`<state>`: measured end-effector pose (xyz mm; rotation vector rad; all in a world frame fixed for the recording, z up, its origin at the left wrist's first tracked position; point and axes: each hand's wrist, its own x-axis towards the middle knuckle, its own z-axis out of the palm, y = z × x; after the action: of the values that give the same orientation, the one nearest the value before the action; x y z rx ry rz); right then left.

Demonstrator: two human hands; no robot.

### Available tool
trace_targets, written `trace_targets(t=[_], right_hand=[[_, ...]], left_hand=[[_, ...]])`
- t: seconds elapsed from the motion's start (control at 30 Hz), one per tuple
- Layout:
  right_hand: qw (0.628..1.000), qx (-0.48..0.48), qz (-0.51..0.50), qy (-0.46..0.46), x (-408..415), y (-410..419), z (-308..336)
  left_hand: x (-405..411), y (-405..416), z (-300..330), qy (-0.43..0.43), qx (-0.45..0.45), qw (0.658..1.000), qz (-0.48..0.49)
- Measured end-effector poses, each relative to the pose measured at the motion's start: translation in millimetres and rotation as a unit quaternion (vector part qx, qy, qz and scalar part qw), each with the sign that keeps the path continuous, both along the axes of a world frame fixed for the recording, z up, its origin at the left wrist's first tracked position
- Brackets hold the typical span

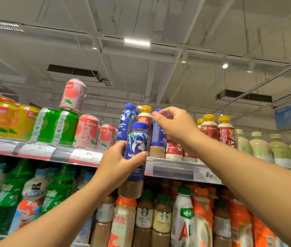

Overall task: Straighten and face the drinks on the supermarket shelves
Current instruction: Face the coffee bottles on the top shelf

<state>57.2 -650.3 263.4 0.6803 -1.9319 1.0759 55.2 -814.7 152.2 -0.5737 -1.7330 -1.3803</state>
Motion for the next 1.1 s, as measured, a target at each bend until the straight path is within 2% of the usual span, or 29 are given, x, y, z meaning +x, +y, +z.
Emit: trace_targets(t=[0.1,0.27,0.47,0.6,0.77,1.0,1.1], right_hand=[[0.998,0.013,-0.066,0.014,-27.2,-6.6,20.5],[0.992,0.078,-0.099,-0.015,-61.7,-35.1,43.0],[0.970,0.149,-0.190,-0.035,-71.4,-52.2,61.1],[0.966,0.144,-0.215,-0.015,-65.6,-55.9,69.1],[0.980,0.096,-0.172,-0.009,-59.1,-56.9,69.2],[0.988,0.058,-0.120,0.082,-33.0,-44.2,54.7],[0.994,0.011,-0.068,0.089,-8.1,-19.0,55.2]], left_hand=[[-14.1,-24.3,-5.9,0.012,0.013,0.999,0.031],[-30.8,-35.0,-8.7,0.033,0.034,0.998,0.034],[-33.6,-39.8,-5.8,0.029,0.028,0.999,-0.003],[-33.8,-41.8,-5.9,0.026,0.024,0.999,-0.023],[-33.7,-41.9,-6.2,0.026,0.025,0.999,-0.031],[-30.2,-43.1,-4.3,0.013,0.018,0.999,-0.037],[-26.2,-44.0,-0.7,0.000,-0.001,1.000,-0.028]])
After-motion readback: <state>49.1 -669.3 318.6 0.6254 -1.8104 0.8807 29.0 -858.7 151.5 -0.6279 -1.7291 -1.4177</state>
